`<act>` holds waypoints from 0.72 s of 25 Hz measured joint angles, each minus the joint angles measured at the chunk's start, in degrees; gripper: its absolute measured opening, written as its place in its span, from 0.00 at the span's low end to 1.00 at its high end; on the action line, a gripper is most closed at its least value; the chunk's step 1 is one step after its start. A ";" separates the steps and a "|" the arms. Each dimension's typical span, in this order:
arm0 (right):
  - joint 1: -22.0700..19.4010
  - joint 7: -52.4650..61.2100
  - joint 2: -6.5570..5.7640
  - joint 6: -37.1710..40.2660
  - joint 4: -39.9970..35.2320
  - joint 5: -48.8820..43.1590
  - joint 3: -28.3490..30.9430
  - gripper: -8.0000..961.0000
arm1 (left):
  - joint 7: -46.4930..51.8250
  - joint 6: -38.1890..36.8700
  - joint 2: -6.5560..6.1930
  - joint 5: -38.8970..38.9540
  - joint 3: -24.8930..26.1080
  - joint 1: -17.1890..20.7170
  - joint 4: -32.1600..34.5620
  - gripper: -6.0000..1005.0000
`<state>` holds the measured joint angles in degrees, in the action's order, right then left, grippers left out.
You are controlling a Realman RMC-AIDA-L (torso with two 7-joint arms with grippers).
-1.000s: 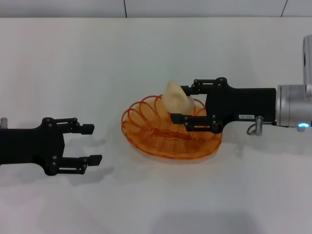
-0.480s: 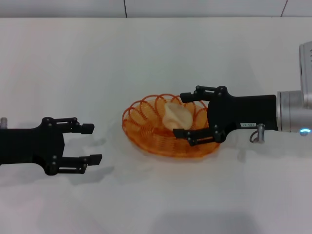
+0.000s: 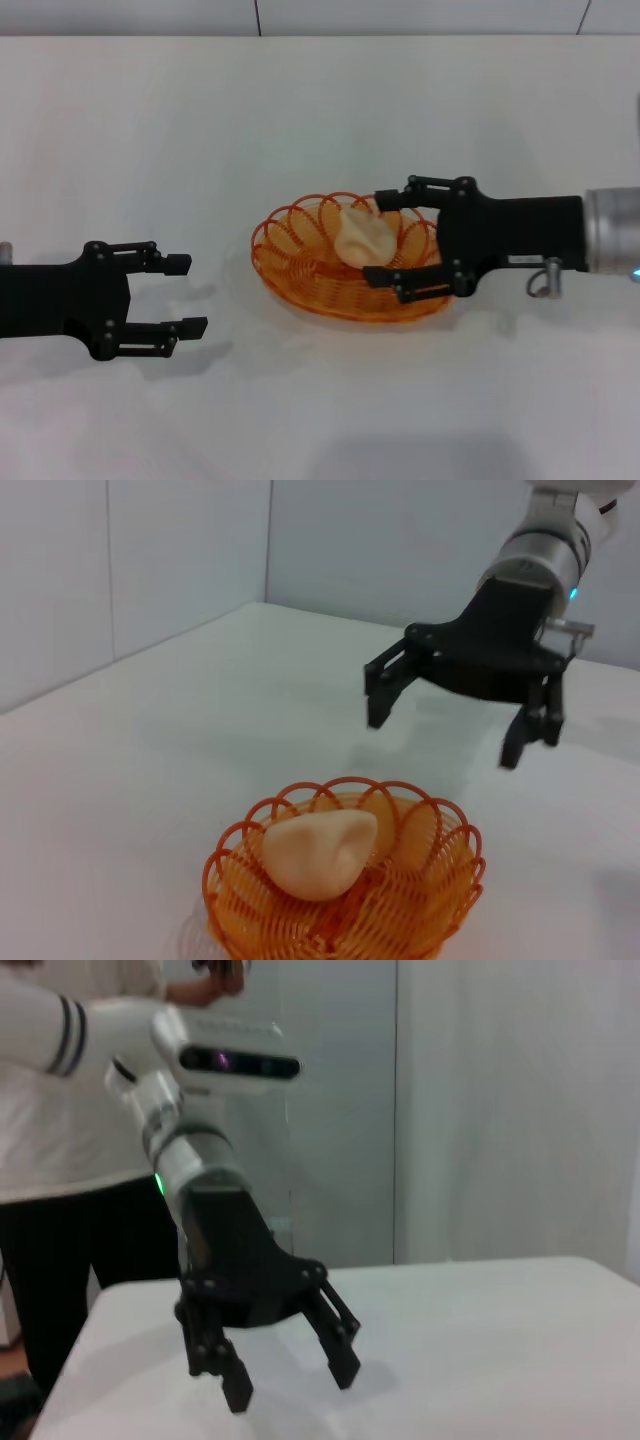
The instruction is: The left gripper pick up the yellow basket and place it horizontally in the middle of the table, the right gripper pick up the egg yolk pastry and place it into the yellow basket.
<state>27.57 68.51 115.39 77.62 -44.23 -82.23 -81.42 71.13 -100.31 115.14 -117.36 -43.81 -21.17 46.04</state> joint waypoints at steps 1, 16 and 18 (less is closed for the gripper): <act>-0.51 -0.22 -0.04 1.45 -0.19 0.00 1.24 0.90 | 0.00 0.00 0.00 0.00 0.00 0.00 0.00 0.76; -8.32 -7.12 -3.18 9.59 3.27 -0.73 10.00 0.89 | -0.18 -1.30 -0.45 0.04 0.13 -0.08 -0.34 0.76; -8.40 -7.14 -3.63 9.77 4.04 -1.12 10.14 0.89 | 0.04 -2.04 -0.58 0.05 0.12 -0.26 -0.35 0.76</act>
<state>19.17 61.37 111.75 87.38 -40.19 -83.35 -71.27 71.17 -102.36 114.55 -117.32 -43.68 -21.44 45.69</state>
